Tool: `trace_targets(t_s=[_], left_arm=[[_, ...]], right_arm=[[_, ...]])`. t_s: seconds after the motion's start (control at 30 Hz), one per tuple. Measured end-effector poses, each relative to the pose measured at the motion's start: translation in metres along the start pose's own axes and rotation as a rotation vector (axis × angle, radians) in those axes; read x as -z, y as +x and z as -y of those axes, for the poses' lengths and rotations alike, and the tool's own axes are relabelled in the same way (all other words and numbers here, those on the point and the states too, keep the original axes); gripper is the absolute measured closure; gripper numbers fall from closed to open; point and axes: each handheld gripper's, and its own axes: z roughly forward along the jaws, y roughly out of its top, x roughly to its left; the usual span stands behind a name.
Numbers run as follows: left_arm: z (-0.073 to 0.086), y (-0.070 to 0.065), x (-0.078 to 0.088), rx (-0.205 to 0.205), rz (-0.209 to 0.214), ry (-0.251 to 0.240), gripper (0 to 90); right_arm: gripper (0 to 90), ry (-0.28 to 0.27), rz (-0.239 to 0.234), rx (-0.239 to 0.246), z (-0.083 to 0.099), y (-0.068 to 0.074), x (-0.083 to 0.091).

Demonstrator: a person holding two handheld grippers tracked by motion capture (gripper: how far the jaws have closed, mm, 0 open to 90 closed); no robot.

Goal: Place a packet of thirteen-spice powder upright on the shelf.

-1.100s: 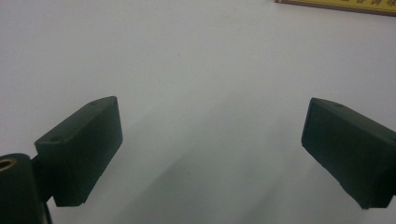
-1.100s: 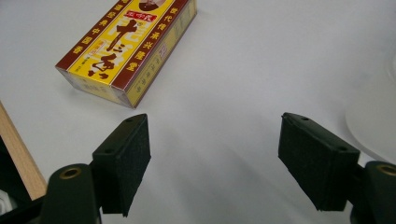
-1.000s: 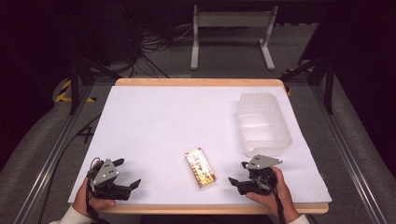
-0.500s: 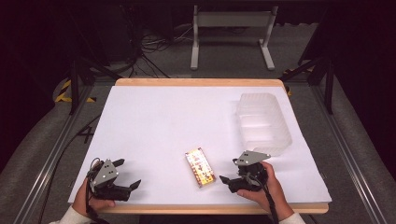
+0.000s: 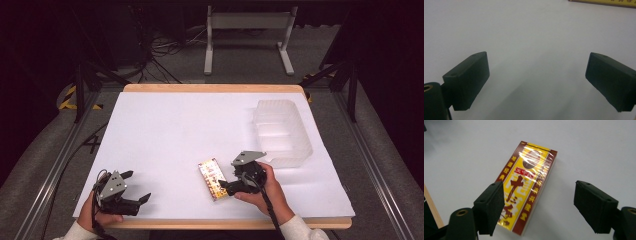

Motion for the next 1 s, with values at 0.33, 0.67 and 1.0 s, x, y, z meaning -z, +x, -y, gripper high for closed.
trace_targets(t_s=[0.33, 0.67, 1.0], left_arm=[[0.001, 0.001, 0.001, -0.010, 0.010, -0.004, 6.0], [0.001, 0.001, 0.000, -0.007, 0.017, -0.002, 6.0], [0.001, 0.001, -0.001, -0.013, 0.021, 0.003, 6.0]], right_arm=[[25.0, 0.113, 0.018, -0.111, -0.037, 0.007, -0.039], [24.0, 0.205, 0.055, -0.141, -0.055, 0.012, -0.069], [25.9, 0.259, 0.079, -0.181, -0.061, 0.009, -0.085]])
